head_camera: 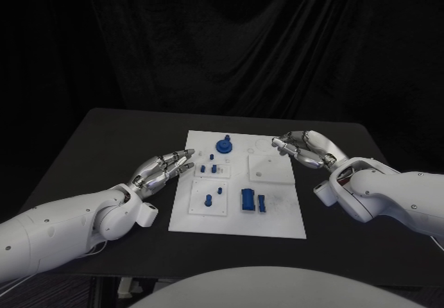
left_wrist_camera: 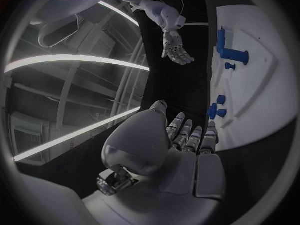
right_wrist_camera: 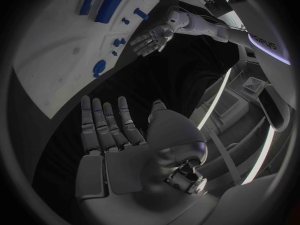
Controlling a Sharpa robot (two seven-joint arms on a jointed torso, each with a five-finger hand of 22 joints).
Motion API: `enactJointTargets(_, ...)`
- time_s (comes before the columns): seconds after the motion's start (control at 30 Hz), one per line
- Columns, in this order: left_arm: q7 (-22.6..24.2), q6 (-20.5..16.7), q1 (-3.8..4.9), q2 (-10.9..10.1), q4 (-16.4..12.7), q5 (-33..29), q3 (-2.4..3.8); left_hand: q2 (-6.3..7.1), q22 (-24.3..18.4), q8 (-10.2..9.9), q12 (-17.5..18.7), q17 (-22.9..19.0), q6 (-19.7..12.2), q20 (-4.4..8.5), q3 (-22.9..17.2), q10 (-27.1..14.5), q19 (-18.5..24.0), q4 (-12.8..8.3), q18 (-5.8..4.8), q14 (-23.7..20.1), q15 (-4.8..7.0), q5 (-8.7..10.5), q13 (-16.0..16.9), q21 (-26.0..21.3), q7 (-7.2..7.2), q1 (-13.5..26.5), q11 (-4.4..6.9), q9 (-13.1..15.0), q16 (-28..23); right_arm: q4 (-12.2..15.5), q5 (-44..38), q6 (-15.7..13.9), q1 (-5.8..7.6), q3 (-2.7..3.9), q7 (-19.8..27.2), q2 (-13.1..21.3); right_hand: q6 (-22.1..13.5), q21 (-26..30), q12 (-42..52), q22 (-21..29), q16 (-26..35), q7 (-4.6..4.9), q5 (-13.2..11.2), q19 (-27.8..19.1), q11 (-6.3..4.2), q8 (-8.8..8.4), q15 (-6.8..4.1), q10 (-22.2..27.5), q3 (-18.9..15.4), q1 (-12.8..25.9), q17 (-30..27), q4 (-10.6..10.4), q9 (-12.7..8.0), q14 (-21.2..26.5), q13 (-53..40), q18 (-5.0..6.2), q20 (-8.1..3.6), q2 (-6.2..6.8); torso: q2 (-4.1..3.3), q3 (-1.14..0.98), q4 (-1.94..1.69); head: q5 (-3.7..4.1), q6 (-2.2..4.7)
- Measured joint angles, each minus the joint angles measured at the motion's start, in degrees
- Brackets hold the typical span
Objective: Assemble the parts on the task board
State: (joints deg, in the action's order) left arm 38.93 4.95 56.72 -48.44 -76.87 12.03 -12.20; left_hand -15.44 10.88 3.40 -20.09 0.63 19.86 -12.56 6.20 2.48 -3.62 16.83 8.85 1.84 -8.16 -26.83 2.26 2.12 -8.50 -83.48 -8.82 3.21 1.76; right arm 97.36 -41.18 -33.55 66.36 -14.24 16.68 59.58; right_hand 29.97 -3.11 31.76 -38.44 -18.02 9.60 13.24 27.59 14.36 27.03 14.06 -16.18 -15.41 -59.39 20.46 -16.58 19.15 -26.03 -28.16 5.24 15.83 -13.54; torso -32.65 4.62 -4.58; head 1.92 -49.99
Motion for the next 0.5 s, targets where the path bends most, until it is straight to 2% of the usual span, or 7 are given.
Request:
enactJointTargets(0.03,0.0,-0.2,0.0,0.0,0.0,0.0,0.0,-0.26,-0.3,-0.3,0.5,0.0,-0.9,0.09,0.6,-0.1,0.1,0.0,0.01,-0.2,0.18,0.25,0.0,0.0,0.61,0.7,0.12,-0.3,-0.1,-0.4,0.9,0.4,0.03,0.0,1.1,-0.2,-0.9,0.5,-3.6,8.7,3.4,-0.32,-0.5,-7.6,-0.5,-3.22,-0.09,3.4,-1.3,-0.4,-4.6,-0.1,-2.7,5.3,4.7,-0.45,0.55,-0.42,0.16,-0.03,0.09,0.0,0.0)
enactJointTargets(0.07,0.0,-0.3,0.0,0.1,0.0,0.0,0.0,-0.4,-0.5,-0.6,0.9,-0.1,-1.6,0.09,1.0,-0.1,0.1,0.0,0.0,-0.3,0.05,0.28,-0.1,0.0,1.47,1.0,0.12,-0.5,-0.3,-0.6,1.8,0.9,0.04,0.01,2.2,-0.3,-2.9,0.9,-6.6,15.4,6.0,-1.59,-1.0,-12.9,-0.65,-6.73,-0.26,6.4,-2.4,-0.7,-8.2,-0.1,-5.5,9.7,8.8,-0.92,0.84,-0.7,0.29,-0.03,0.16,-0.06,0.0)
enactJointTargets(0.13,0.0,-0.6,0.0,0.3,0.0,0.0,0.0,-0.59,-0.6,-0.7,1.6,-0.2,-2.2,0.09,1.5,-0.1,0.1,-0.1,0.01,-0.5,-0.16,0.28,-0.1,0.0,3.01,1.2,0.12,-0.6,-0.5,-1.3,3.7,2.2,0.03,0.01,4.5,-0.4,-6.5,1.6,-9.5,23.8,8.6,-4.25,-1.7,-19.1,-1.24,-12.11,-0.69,9.5,-3.9,-1.1,-12.4,-0.1,-9.4,14.7,13.7,-1.27,1.06,-1.1,0.66,-0.1,0.37,-0.2,0.0)
enactJointTargets(0.2,0.0,-0.8,0.0,0.6,0.3,0.0,0.0,-0.59,-0.7,-0.7,1.8,-0.2,-2.3,0.09,1.4,-0.1,0.1,-0.1,0.0,-0.5,-0.16,0.28,-0.2,0.0,3.29,1.2,0.12,-0.6,-0.5,-2.0,5.2,3.4,-0.18,0.01,6.5,-0.6,-9.2,1.9,-10.7,28.8,9.9,-6.3,-1.8,-22.4,-2.22,-15.53,-1.4,11.0,-4.7,-1.4,-14.6,0.0,-11.8,17.2,16.3,-1.27,1.11,-1.43,0.99,-0.16,0.53,-0.34,0.0)
enactJointTargets(0.27,0.0,-0.8,0.0,0.8,0.6,0.0,0.0,-0.59,-0.7,-0.7,2.2,-0.2,-2.3,0.09,1.4,-0.4,0.1,-0.1,0.01,-0.7,0.04,0.28,-0.2,0.0,3.29,1.2,0.38,-0.7,-0.7,-2.7,6.3,4.4,-0.58,0.02,8.0,-0.9,-10.1,2.0,-10.9,30.8,10.3,-7.09,-1.8,-23.6,-2.74,-17.02,-1.71,11.5,-5.1,-1.9,-15.5,-0.1,-12.9,18.3,17.6,-1.28,1.09,-1.47,1.42,-0.23,0.71,-0.49,0.0)
enactJointTargets(0.37,0.0,-0.9,0.0,1.2,1.2,0.0,0.0,-0.59,-0.9,-1.1,2.8,-0.3,-2.9,0.3,1.4,-0.6,0.3,-0.1,0.0,-1.0,0.24,0.28,-0.2,0.0,3.88,1.2,0.61,-0.8,-0.9,-3.5,7.5,5.9,-1.32,0.01,9.9,-1.1,-10.3,2.0,-10.9,32.3,10.3,-7.29,-1.8,-24.2,-2.86,-18.04,-1.95,12.1,-5.4,-2.4,-16.4,-0.1,-13.7,19.0,18.9,-1.27,1.16,-1.55,2.01,-0.32,1.04,-0.95,0.0)
enactJointTargets(0.5,0.0,-0.9,0.01,2.0,1.8,0.0,0.01,-0.58,-1.1,-2.0,4.5,-0.4,-10.0,0.3,1.4,-1.4,0.3,-0.1,0.0,-1.3,-0.11,0.28,-0.4,0.0,7.96,1.2,0.16,-1.8,-1.2,-4.2,8.6,7.3,-2.01,-0.03,11.4,-1.2,-10.8,2.0,-10.8,33.0,10.3,-7.81,-2.0,-24.6,-2.88,-18.91,-1.67,12.1,-5.7,-2.4,-16.9,-0.1,-14.5,19.3,19.8,-1.26,1.17,-1.54,2.8,-0.46,1.58,-1.48,0.0)
